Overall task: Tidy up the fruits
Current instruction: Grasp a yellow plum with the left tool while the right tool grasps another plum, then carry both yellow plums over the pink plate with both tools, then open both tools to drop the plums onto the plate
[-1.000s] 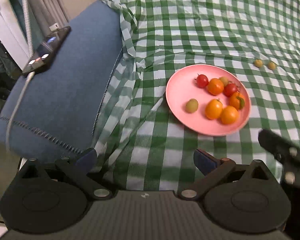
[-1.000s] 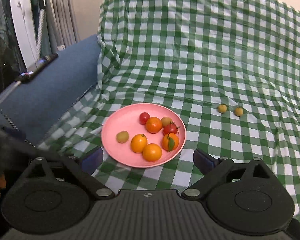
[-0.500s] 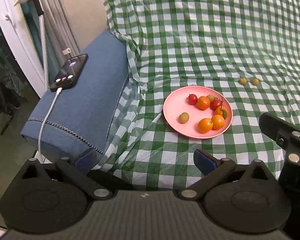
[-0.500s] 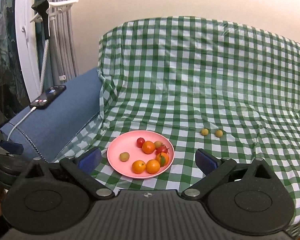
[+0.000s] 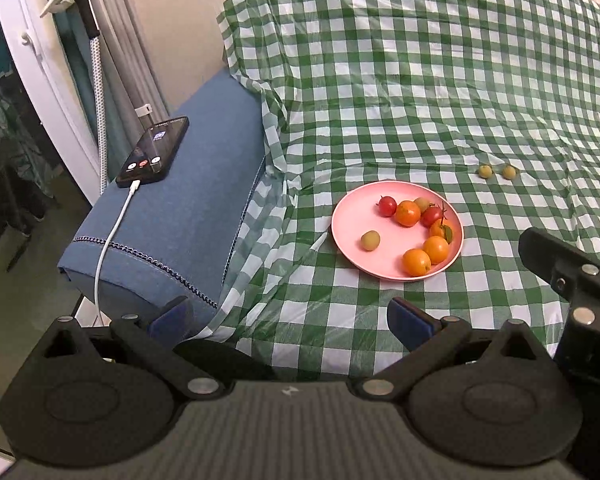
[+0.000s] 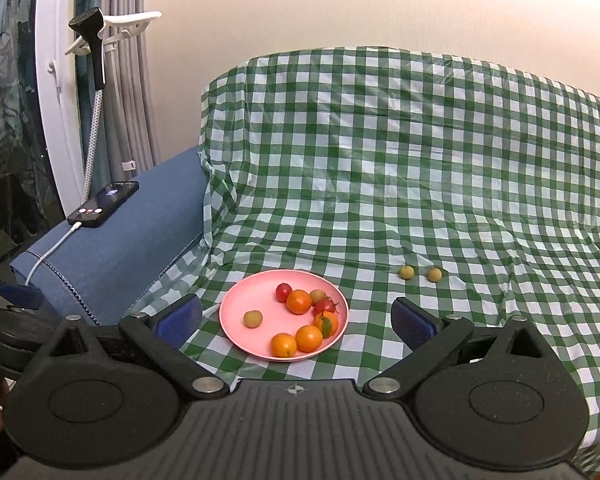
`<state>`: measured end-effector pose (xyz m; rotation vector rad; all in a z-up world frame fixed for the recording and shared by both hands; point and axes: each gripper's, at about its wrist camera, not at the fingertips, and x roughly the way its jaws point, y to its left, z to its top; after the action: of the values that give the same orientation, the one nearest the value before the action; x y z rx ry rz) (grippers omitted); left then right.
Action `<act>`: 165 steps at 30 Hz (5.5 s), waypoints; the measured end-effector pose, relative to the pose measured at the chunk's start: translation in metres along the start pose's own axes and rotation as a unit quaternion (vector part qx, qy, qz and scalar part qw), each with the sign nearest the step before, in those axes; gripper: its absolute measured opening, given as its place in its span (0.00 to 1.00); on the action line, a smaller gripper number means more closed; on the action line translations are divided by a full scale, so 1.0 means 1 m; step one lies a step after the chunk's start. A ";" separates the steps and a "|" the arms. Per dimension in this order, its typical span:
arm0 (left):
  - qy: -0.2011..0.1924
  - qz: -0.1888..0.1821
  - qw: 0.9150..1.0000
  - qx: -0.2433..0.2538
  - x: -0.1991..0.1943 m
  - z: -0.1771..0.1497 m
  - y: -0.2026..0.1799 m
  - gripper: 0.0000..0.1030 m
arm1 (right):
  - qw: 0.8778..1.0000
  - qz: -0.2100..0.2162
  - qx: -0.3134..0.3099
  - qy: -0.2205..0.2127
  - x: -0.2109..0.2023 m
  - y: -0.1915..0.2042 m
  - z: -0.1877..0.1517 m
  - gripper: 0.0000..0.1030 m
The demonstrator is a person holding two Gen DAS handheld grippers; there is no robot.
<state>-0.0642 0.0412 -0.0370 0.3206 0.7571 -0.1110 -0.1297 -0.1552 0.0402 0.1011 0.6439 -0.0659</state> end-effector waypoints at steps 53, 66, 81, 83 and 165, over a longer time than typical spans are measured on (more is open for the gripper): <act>0.088 -0.202 0.969 0.112 0.321 0.194 -0.296 0.28 | 0.994 -0.078 -0.008 0.070 0.349 -0.260 -0.029 0.26; 0.060 -0.175 0.979 0.086 0.164 0.143 -0.182 0.28 | 0.995 -0.078 0.057 0.018 0.176 -0.220 -0.016 0.26; 0.077 -0.104 0.991 0.036 0.045 0.022 -0.042 0.28 | 0.995 0.081 0.036 0.052 0.045 -0.061 -0.027 0.26; 0.077 -0.108 0.991 0.026 0.037 0.011 -0.031 0.28 | 0.995 0.078 0.035 0.055 0.034 -0.052 -0.024 0.26; 0.149 -0.085 0.985 0.036 0.273 0.103 -0.061 0.64 | 0.988 0.057 -0.005 0.145 0.254 -0.012 -0.022 0.34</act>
<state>0.1881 -0.0457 -0.1700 0.3457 1.0785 -0.2554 0.0592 -0.1720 -0.1308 0.1391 0.9286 0.0642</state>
